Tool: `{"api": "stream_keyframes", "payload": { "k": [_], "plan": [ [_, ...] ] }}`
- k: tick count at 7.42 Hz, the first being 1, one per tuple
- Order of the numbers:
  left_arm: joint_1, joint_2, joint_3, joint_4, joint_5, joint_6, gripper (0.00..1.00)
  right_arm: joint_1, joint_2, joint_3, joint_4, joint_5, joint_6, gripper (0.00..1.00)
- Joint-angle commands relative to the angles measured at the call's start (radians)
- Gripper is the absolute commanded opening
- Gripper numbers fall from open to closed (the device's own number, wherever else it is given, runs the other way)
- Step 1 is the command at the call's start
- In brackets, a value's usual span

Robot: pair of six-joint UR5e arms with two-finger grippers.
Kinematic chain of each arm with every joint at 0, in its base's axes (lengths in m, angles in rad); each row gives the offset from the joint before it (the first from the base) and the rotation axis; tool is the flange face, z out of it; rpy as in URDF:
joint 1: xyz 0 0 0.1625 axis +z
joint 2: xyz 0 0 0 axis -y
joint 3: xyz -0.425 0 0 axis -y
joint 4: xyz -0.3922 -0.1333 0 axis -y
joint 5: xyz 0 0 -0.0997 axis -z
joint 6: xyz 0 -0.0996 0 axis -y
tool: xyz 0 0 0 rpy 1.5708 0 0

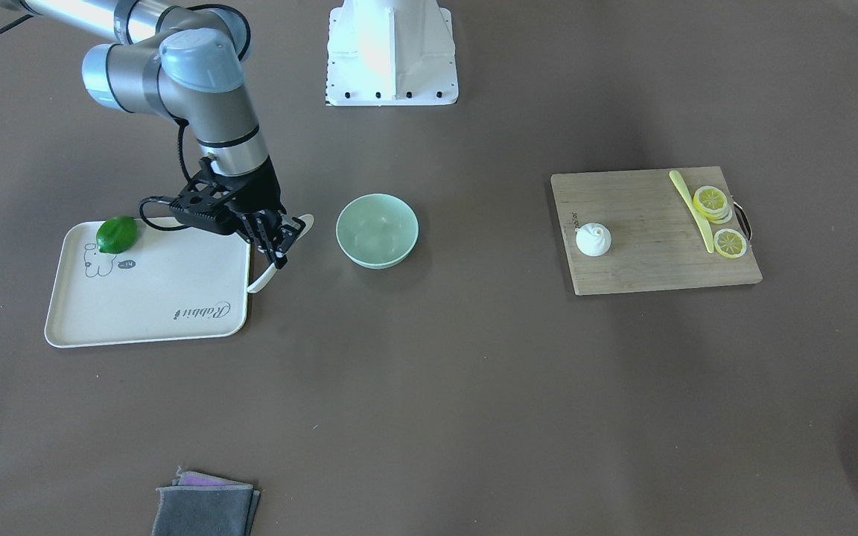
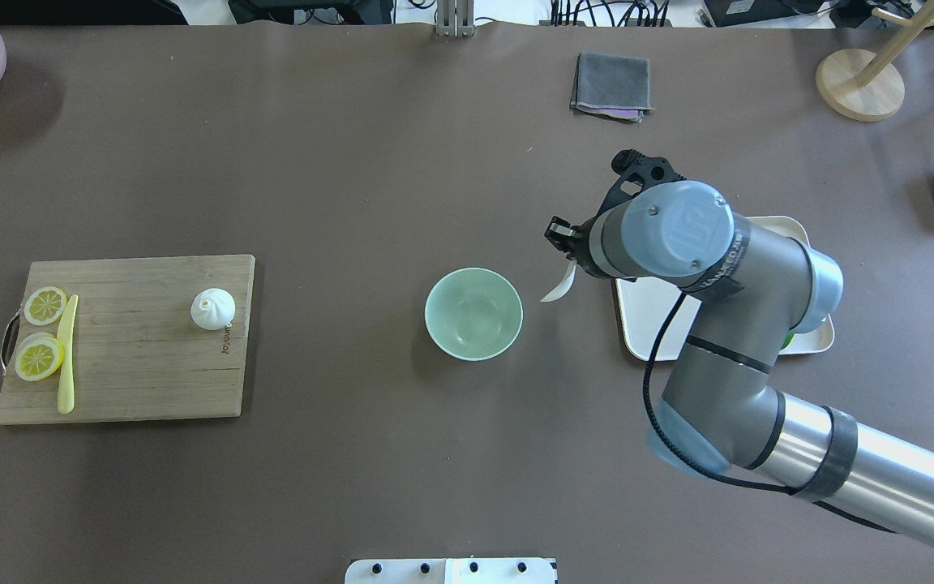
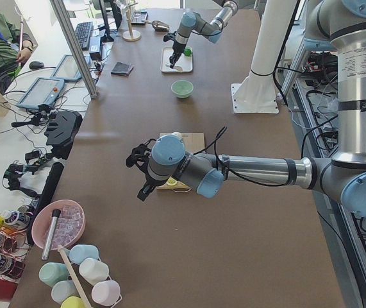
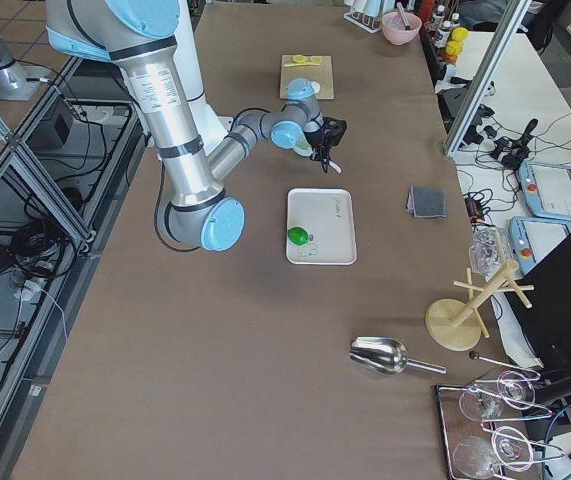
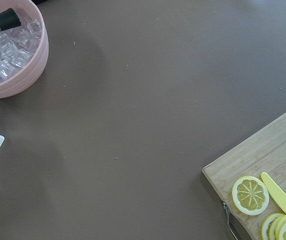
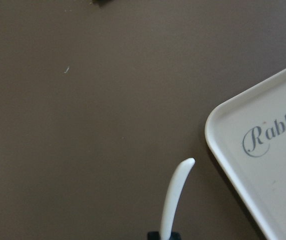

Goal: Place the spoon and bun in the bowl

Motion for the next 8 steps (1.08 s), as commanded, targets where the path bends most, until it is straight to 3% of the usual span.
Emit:
{"api": "stream_keyframes", "payload": {
  "k": [1,3,4,6,8],
  "plan": [
    [0.004,-0.001,0.0,-0.001,-0.001,-0.002,0.99,-0.127,0.134,-0.024,-0.136,-0.189,0.175,0.0],
    [0.007,-0.001,0.0,0.0,-0.001,-0.005,0.99,-0.183,0.169,-0.051,-0.168,-0.277,0.249,0.0],
    [0.008,-0.001,0.0,0.0,-0.001,-0.005,0.99,-0.19,0.167,-0.051,-0.167,-0.288,0.249,0.17],
    [0.012,-0.001,0.0,0.0,-0.001,-0.007,0.99,-0.191,0.162,-0.051,-0.173,-0.311,0.248,0.99],
    [0.019,-0.005,-0.004,-0.024,-0.001,-0.086,0.99,-0.169,0.164,-0.039,-0.173,-0.324,0.216,1.0]
  ]
}}
